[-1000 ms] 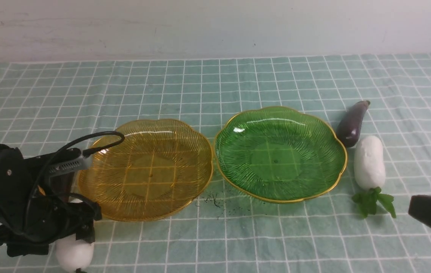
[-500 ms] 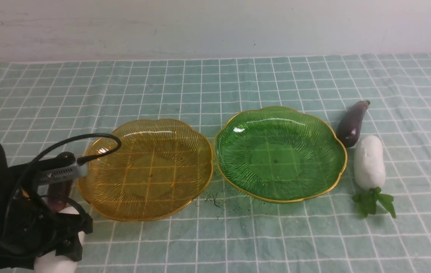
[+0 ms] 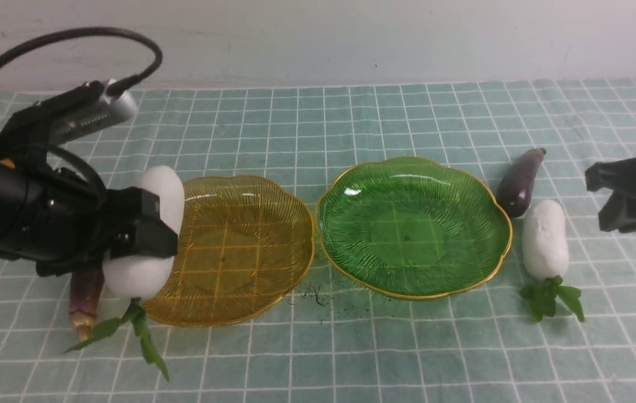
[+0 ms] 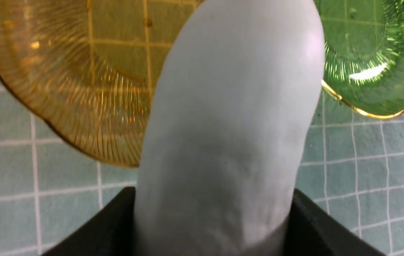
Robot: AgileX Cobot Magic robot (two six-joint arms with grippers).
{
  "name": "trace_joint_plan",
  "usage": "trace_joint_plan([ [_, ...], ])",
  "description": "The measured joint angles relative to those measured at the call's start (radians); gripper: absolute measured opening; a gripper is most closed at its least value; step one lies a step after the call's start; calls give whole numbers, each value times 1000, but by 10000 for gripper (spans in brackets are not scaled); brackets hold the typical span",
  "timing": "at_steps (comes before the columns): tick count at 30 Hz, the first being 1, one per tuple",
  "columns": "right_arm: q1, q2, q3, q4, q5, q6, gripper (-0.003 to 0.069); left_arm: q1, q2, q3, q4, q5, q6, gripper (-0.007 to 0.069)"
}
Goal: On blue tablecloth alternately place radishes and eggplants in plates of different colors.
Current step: 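Pick up the white radish and place it in the left plate, then place the white radish onto the plate beside the other radish with the right gripper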
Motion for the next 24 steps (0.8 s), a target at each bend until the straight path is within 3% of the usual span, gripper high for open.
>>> trace_joint_plan([
  [3, 0, 82, -41, 39, -22, -12, 270, 0, 73, -50, -1, -12, 35, 435],
  [4, 0, 143, -73, 59, -38, -30, 368, 0, 144, -96, -1, -14, 65, 435],
  [5, 0, 156, -76, 61, -40, -30, 368, 0, 159, -104, -1, -15, 69, 435],
  [6, 0, 208, -102, 68, -58, -35, 452, 0, 212, -132, -2, -17, 81, 435],
  [9, 0, 300, -142, 72, -72, -41, 562, 0, 318, -180, -2, -26, 92, 435],
  [11, 0, 337, -160, 72, -74, -41, 594, 0, 368, -198, -2, -36, 92, 435],
  [16, 0, 421, -197, 72, -79, -57, 607, 0, 470, -239, -3, -52, 93, 459],
  [18, 0, 443, -201, 69, -80, -60, 561, 0, 498, -252, 3, -63, 93, 508],
  [20, 0, 447, -211, 57, -66, -56, 437, 0, 511, -259, 20, -65, 94, 567],
  [24, 0, 408, -259, 22, 0, -29, 450, 0, 509, -302, 57, -41, 89, 573],
])
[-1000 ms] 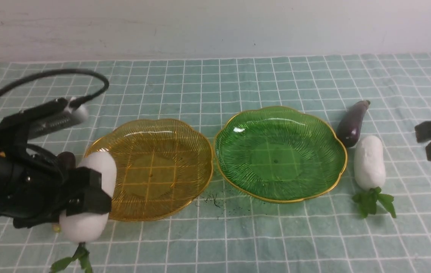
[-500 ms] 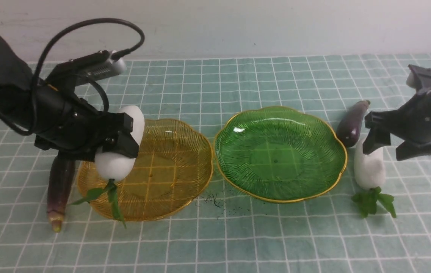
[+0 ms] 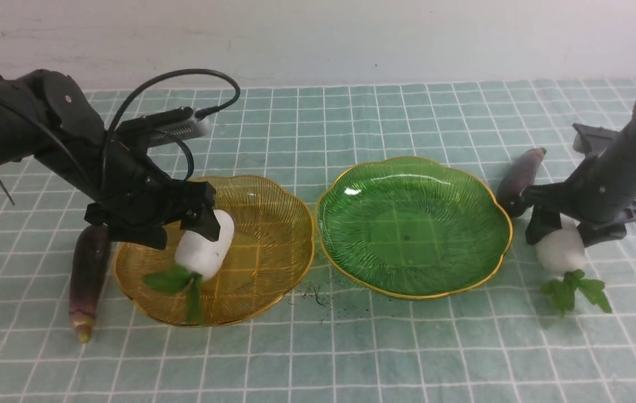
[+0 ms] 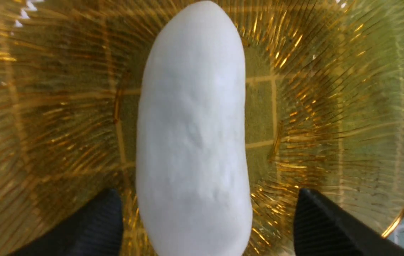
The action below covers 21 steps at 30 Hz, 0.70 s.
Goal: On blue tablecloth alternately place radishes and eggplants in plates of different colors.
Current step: 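Place the white radish onto the plate beside the other radish with the right gripper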
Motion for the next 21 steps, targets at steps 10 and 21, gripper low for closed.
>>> trace_joint_plan([
  [10, 190, -203, -81, 347, -65, -110, 450, 30, -155, -107, 251, 191, -68, 20],
  [21, 507, 48, -146, 625, -278, -287, 450, 242, -274, -101, 209, 294, -61, -5],
])
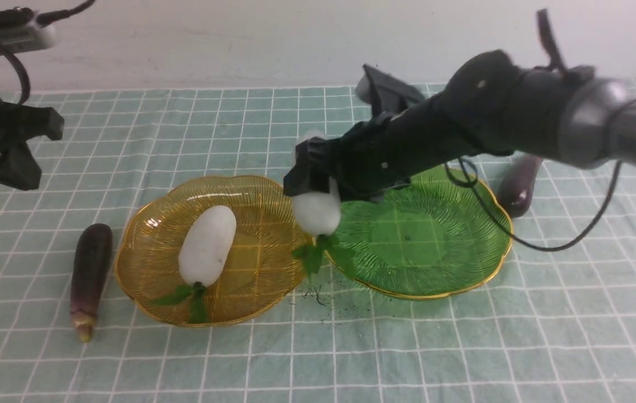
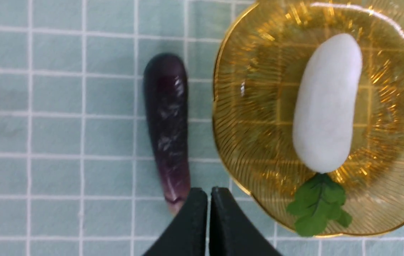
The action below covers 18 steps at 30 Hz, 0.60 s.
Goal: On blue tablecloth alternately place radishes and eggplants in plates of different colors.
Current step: 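Place the white radish onto the plate beside the other radish with the right gripper, then place the eggplant on the green plate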
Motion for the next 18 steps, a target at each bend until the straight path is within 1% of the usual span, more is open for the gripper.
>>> trace_joint_plan([
  [1, 16, 52, -45, 8, 7, -2, 450, 27, -5, 27, -27, -1, 19, -5],
  [5, 31, 142, -146, 13, 62, -2, 452, 61, -19, 111, -85, -27, 63, -5],
  [8, 31, 184, -205, 8, 127, -2, 496, 73, -21, 174, -111, -66, 92, -5],
  [10, 30, 188, -238, 3, 157, 1, 568, 74, -21, 212, -117, -92, 99, -5],
  [11, 30, 188, -251, 2, 167, 3, 586, 74, -21, 221, -117, -102, 99, -5],
  [12, 28, 188, -276, 1, 179, 5, 619, 74, -18, 229, -118, -118, 99, -5],
  [15, 21, 188, -325, -15, 208, 6, 652, 76, -5, 235, -120, -141, 99, -5],
  [18, 9, 188, -375, -52, 254, 12, 654, 76, 18, 237, -120, -159, 100, 9],
])
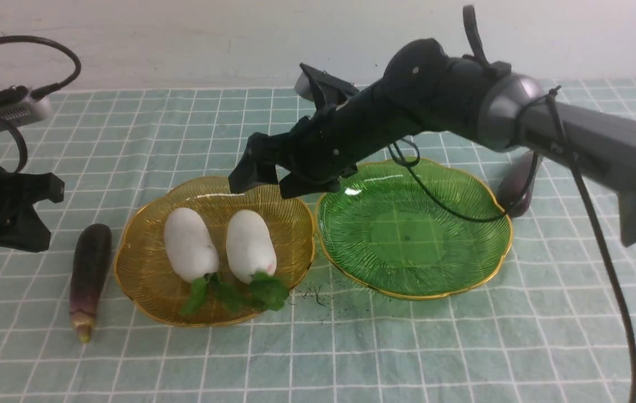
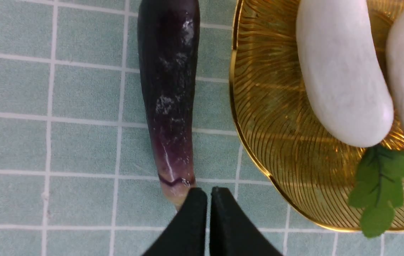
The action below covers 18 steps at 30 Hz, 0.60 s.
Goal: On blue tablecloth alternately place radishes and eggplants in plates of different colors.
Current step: 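Place the eggplant on the green plate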
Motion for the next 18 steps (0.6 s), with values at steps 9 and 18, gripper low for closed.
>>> trace_joint_plan([
  [9, -104, -7, -257, -179, 276, 180, 615, 0, 139, 0, -7, -34, 13, 347],
  [18, -182, -135, -282, -380, 301, 284, 588, 0, 282, 0, -5, -80, 55, 559],
])
